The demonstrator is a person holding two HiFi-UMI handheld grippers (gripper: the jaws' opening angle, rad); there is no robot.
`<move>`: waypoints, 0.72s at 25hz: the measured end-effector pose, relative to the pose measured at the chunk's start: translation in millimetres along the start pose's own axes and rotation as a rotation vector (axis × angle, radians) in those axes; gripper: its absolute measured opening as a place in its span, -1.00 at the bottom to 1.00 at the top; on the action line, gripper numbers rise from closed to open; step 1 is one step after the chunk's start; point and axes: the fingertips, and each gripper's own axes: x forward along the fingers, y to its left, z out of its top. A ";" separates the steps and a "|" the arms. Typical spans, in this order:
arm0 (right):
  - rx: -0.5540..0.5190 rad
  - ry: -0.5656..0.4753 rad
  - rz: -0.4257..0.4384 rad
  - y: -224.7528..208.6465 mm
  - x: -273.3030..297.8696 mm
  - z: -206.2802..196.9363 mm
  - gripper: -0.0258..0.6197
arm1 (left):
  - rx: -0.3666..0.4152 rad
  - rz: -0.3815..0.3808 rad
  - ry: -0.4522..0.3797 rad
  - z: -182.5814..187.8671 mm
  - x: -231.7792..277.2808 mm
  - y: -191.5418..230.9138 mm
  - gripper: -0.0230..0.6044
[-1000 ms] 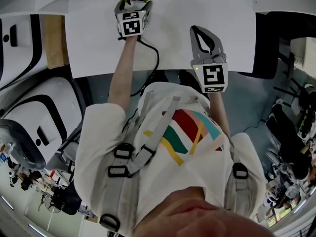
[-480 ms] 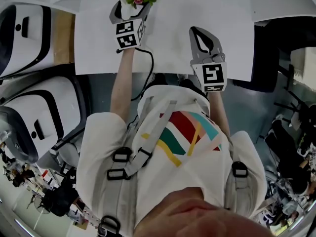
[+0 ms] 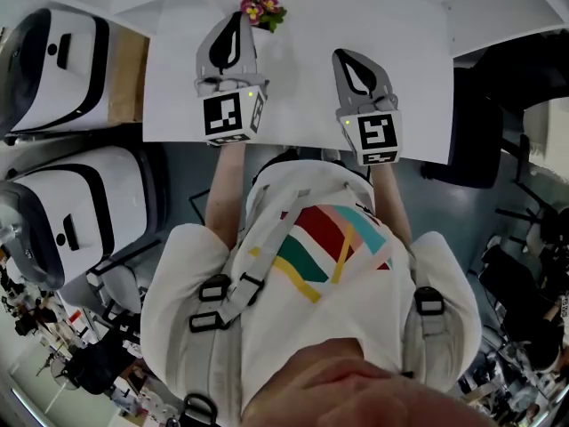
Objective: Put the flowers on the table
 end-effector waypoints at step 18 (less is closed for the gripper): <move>0.069 -0.050 -0.089 -48.6 -16.4 -5.7 -0.92 | -0.058 -0.013 0.011 -11.3 -27.7 -54.7 -0.91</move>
